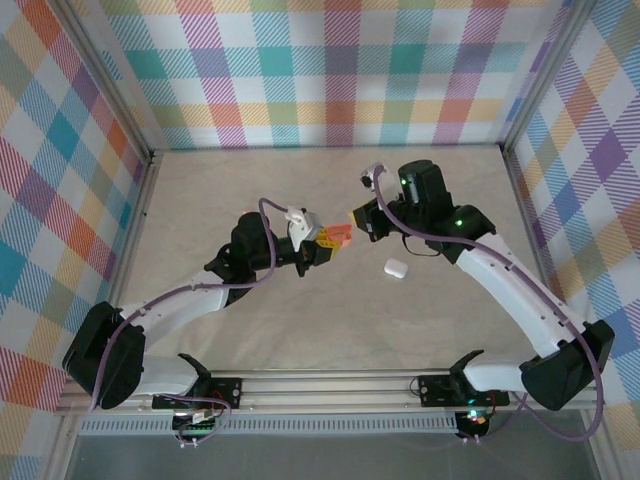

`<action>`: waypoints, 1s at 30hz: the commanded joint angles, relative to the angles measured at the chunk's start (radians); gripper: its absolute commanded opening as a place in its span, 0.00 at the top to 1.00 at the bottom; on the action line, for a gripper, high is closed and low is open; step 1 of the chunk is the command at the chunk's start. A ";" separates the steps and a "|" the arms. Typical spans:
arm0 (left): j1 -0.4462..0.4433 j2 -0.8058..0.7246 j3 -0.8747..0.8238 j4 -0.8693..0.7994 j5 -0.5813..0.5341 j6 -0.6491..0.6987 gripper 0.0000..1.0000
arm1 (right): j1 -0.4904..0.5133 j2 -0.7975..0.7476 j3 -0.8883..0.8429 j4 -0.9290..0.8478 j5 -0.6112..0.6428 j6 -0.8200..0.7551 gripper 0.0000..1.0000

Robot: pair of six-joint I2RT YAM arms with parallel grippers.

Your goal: Insert the wireless bluetooth earbuds into the charging case

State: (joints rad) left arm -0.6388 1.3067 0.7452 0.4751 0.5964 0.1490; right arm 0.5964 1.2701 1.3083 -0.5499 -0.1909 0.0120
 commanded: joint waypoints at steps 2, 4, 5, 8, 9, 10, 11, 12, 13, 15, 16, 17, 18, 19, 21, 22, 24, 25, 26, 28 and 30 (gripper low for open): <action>0.005 -0.008 0.025 0.056 0.009 -0.030 1.00 | 0.030 -0.032 -0.019 0.070 -0.039 -0.063 0.90; 0.005 -0.009 0.026 0.056 0.008 -0.035 1.00 | 0.038 -0.031 -0.021 0.069 -0.041 -0.070 0.90; 0.005 -0.011 0.026 0.056 0.004 -0.036 1.00 | 0.043 -0.029 -0.020 0.064 -0.041 -0.078 0.90; 0.005 -0.009 0.026 0.053 -0.013 -0.042 1.00 | 0.049 -0.028 -0.023 0.047 -0.032 -0.102 0.90; 0.005 -0.009 0.026 0.053 -0.015 -0.045 1.00 | 0.049 -0.028 -0.026 0.044 -0.029 -0.103 0.90; 0.005 -0.008 0.028 0.055 -0.017 -0.050 1.00 | 0.051 -0.028 -0.031 0.042 -0.027 -0.127 0.90; 0.005 -0.006 0.029 0.057 -0.015 -0.054 1.00 | 0.051 -0.027 -0.035 0.041 -0.026 -0.142 0.90; 0.005 -0.006 0.028 0.061 -0.014 -0.059 1.00 | 0.052 -0.026 -0.039 0.041 -0.025 -0.148 0.90; 0.005 -0.005 0.029 0.067 -0.013 -0.064 1.00 | 0.052 -0.025 -0.041 0.041 -0.022 -0.154 0.90; 0.005 -0.006 0.029 0.078 -0.013 -0.073 1.00 | 0.054 -0.023 -0.042 0.042 -0.017 -0.164 0.90; 0.005 -0.007 0.027 0.084 -0.014 -0.076 1.00 | 0.054 -0.022 -0.043 0.042 -0.016 -0.168 0.90; 0.005 -0.008 0.027 0.088 -0.014 -0.078 1.00 | 0.056 -0.021 -0.044 0.043 -0.013 -0.173 0.90; 0.005 -0.008 0.027 0.088 -0.014 -0.080 1.00 | 0.056 -0.020 -0.046 0.044 -0.012 -0.176 0.90; 0.005 -0.010 0.029 0.088 -0.012 -0.081 1.00 | 0.057 -0.018 -0.048 0.045 -0.009 -0.180 0.89; 0.005 -0.011 0.031 0.086 -0.012 -0.080 1.00 | 0.059 -0.014 -0.050 0.042 -0.007 -0.187 0.90; 0.005 -0.014 0.031 0.083 -0.012 -0.080 1.00 | 0.061 -0.012 -0.050 0.040 -0.006 -0.190 0.89; 0.005 -0.015 0.031 0.082 -0.012 -0.080 1.00 | 0.065 -0.009 -0.050 0.035 -0.002 -0.197 0.90; 0.005 -0.015 0.031 0.083 -0.012 -0.079 1.00 | 0.066 -0.008 -0.053 0.033 0.003 -0.202 0.90; 0.005 -0.015 0.031 0.085 -0.012 -0.081 1.00 | 0.066 -0.008 -0.055 0.033 0.005 -0.207 0.90; 0.005 -0.015 0.030 0.086 -0.012 -0.081 1.00 | 0.068 -0.008 -0.060 0.030 0.013 -0.221 0.90; 0.006 -0.017 0.031 0.088 -0.013 -0.083 1.00 | 0.070 -0.006 -0.059 0.023 0.017 -0.233 0.90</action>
State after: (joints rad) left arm -0.6388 1.3067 0.7456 0.5209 0.5816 0.0738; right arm 0.6563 1.2602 1.2667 -0.5171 -0.1841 -0.1791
